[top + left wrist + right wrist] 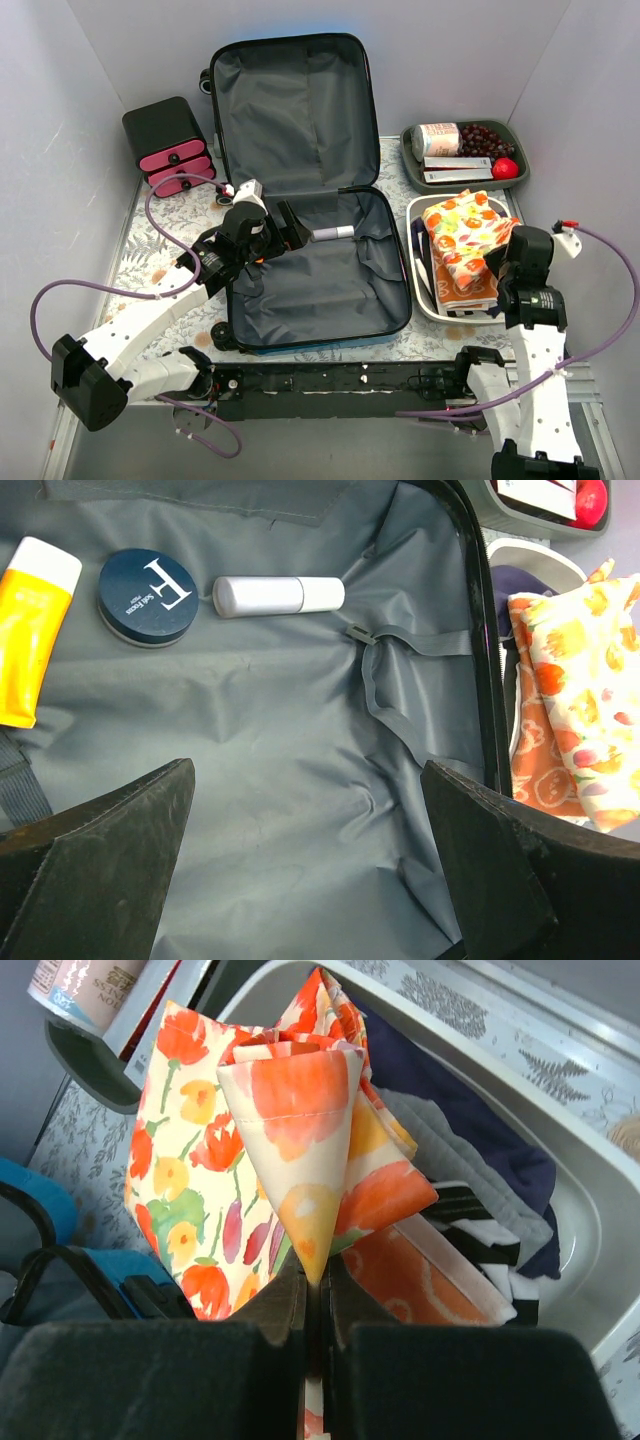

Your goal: Open, take out, and arrange the luggage

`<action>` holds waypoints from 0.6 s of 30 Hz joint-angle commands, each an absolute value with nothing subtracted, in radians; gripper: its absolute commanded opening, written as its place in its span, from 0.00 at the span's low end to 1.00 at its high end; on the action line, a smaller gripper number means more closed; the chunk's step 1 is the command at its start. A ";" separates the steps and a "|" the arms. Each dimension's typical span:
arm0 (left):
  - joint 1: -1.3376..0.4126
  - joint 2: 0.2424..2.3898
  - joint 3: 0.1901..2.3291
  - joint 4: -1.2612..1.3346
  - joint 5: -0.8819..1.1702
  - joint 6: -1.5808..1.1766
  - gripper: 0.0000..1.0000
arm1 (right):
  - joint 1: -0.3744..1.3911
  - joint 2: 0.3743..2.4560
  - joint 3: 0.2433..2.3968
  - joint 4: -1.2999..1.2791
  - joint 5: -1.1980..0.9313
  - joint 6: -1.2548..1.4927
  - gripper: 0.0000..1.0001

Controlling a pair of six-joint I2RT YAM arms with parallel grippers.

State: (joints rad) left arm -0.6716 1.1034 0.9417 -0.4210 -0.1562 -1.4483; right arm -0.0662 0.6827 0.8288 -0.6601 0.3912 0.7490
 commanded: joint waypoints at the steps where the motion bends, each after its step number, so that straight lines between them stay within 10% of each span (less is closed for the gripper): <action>1: -0.669 1.063 0.946 -0.468 -0.176 -1.459 0.98 | -0.072 0.627 0.731 -0.638 0.419 0.916 0.01; 7: -0.670 1.058 0.931 -0.486 -0.190 -1.482 0.98 | -0.072 0.509 0.617 -0.661 0.385 0.965 0.05; 11: -0.670 1.058 0.925 -0.488 -0.186 -1.493 0.98 | -0.072 0.476 0.591 -0.675 0.356 0.925 0.48; 18: -0.670 1.061 0.930 -0.488 -0.199 -1.491 0.98 | -0.072 0.480 0.725 -0.742 0.462 0.796 0.76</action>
State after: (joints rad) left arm -0.6716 1.0874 0.9276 -0.4751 -0.1734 -1.4895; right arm -0.0681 0.4847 0.6025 -0.7197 0.3782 0.8818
